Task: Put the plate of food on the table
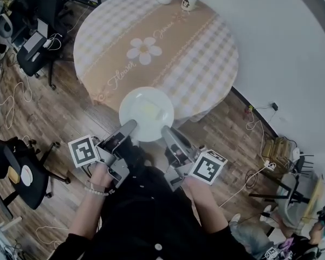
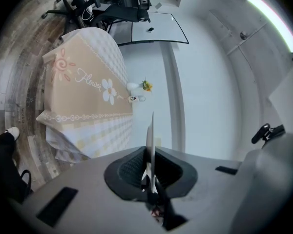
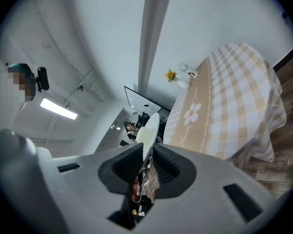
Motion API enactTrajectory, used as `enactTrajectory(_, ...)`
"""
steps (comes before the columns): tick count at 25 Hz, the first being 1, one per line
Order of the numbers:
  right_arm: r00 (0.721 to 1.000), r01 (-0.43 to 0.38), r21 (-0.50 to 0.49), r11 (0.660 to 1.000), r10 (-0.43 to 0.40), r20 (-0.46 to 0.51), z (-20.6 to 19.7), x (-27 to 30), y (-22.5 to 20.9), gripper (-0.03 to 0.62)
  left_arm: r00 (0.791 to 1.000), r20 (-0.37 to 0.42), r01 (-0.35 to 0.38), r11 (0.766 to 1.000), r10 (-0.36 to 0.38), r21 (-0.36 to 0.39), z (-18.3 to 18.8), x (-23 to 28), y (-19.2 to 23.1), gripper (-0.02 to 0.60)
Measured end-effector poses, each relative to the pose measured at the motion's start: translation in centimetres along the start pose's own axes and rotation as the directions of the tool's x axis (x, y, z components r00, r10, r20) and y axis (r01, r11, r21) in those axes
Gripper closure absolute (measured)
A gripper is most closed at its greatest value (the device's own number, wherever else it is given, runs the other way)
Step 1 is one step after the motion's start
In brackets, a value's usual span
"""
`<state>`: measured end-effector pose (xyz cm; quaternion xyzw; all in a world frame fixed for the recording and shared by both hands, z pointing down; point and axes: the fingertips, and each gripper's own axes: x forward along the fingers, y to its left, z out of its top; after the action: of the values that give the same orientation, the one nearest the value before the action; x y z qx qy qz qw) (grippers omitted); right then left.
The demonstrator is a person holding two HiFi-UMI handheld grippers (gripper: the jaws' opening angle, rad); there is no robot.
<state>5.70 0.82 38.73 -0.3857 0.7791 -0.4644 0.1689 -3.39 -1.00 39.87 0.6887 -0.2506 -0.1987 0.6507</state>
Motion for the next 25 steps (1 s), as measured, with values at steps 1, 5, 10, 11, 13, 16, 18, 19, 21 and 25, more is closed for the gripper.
enactTrajectory(1, 1.0, 0.002, 0.001, 1.0, -0.002, 0.005, 0.5, 0.5, -0.1, 0.553, 1.0, -0.005, 0.001, 1.0, -0.001, -0.002, 0.6, 0.5, -0.1, 0.559)
enactTrajectory(5, 1.0, 0.018, 0.007, 1.0, -0.018, 0.025, 2.3, 2.5, -0.6, 0.553, 0.999, -0.032, 0.002, 1.0, -0.002, -0.007, 2.8, 2.3, -0.4, 0.558)
enactTrajectory(10, 0.997, 0.055, 0.014, 0.998, -0.055, 0.06, 3.6, 5.1, -1.4, 0.553, 0.997, -0.078, 0.003, 1.0, -0.005, -0.025, 5.7, 4.1, 0.3, 0.558)
enactTrajectory(11, 0.996, 0.062, 0.015, 0.998, -0.063, 0.066, 3.9, 5.6, -1.7, 0.553, 0.996, -0.086, 0.005, 1.0, -0.007, -0.028, 6.3, 4.5, 0.4, 0.558)
enactTrajectory(13, 0.994, 0.074, 0.016, 0.997, -0.075, 0.077, 4.4, 6.6, -2.1, 0.553, 0.995, -0.101, 0.005, 1.0, -0.008, -0.031, 7.4, 5.2, 0.7, 0.558)
enactTrajectory(16, 0.992, 0.085, 0.013, 0.996, -0.086, 0.095, 5.5, 8.2, -2.2, 0.553, 0.993, -0.12, 0.009, 0.999, -0.014, -0.036, 9.2, 6.2, 0.5, 0.558)
enactTrajectory(18, 0.99, 0.096, 0.014, 0.995, -0.097, 0.099, 6.3, 9.1, -2.0, 0.553, 0.991, -0.134, 0.009, 0.999, -0.013, -0.032, 10.3, 6.9, -0.1, 0.559)
enactTrajectory(19, 0.989, 0.104, 0.018, 0.994, -0.105, 0.1, 6.7, 9.5, -2.0, 0.553, 0.99, -0.143, 0.005, 1.0, -0.009, -0.023, 10.8, 7.3, -0.3, 0.558)
enactTrajectory(21, 0.988, 0.113, 0.028, 0.993, -0.115, 0.105, 7.4, 10.0, -2.4, 0.553, 0.987, -0.162, -0.008, 1.0, 0.008, -0.002, 11.5, 8.1, -0.3, 0.558)
enactTrajectory(25, 0.986, 0.115, 0.031, 0.993, -0.118, 0.118, 9.4, 11.3, -3.9, 0.553, 0.984, -0.179, -0.008, 1.0, 0.01, 0.015, 12.9, 10.7, -0.1, 0.558)
